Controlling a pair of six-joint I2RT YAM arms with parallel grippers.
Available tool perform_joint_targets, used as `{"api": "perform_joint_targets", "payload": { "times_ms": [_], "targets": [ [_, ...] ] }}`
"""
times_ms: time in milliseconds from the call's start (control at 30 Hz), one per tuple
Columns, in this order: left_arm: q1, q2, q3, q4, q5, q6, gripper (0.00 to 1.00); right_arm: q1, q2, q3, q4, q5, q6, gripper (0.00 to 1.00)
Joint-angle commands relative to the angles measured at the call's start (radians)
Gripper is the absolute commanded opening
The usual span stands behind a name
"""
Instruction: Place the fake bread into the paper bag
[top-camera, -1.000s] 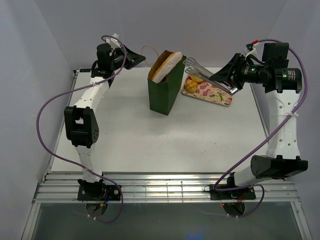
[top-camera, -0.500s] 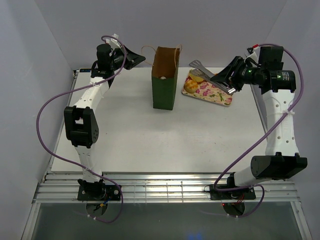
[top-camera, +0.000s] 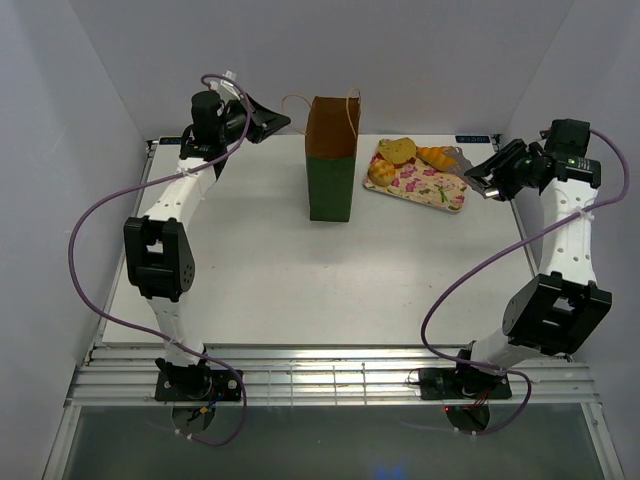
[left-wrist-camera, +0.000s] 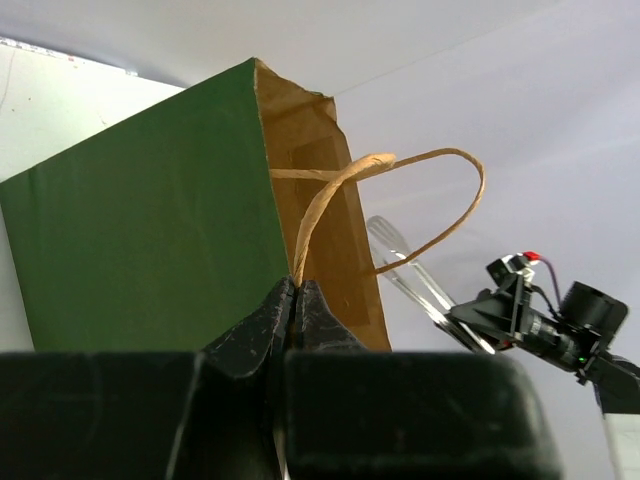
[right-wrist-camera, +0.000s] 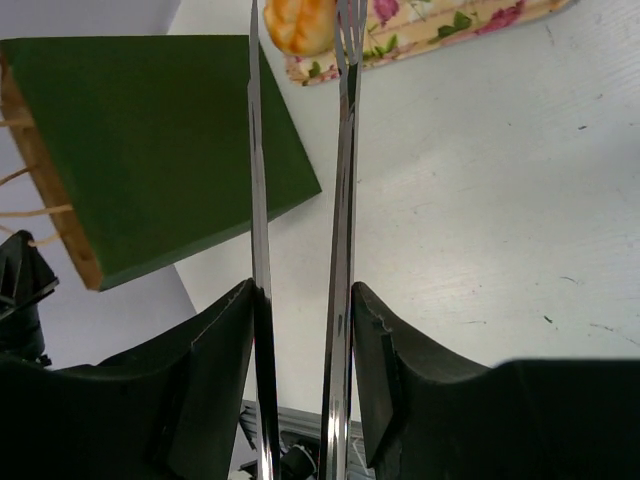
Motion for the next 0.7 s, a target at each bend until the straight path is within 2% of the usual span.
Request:
{"api": "perform_joint_targets", "payload": {
  "times_ms": [0, 133, 367, 467, 667],
  "targets": [
    [0.002, -0.086, -0.025, 0.006, 0.011, -0.002, 0.00, -0.006, -0.004, -0.067, 0.147, 0.018, 0.032, 0.48],
    [0.003, -0.095, -0.042, 0.010, 0.017, -0.009, 0.00, -0.018, 0.035, -0.122, 0.240, 0.045, 0.050, 0.47],
    [0.002, -0.106, -0.041, -0.017, 0.014, 0.007, 0.00, -0.041, 0.133, -0.087, 0.251, 0.139, 0.014, 0.48],
    [0.003, -0.109, -0.052, -0.017, 0.013, 0.006, 0.00, -0.049, 0.171, -0.093, 0.267, 0.135, 0.018, 0.49],
    [0.002, -0.117, -0.078, -0.006, 0.007, 0.006, 0.00, -0.052, 0.205, -0.162, 0.460, 0.036, 0.079, 0.51]
  ]
}}
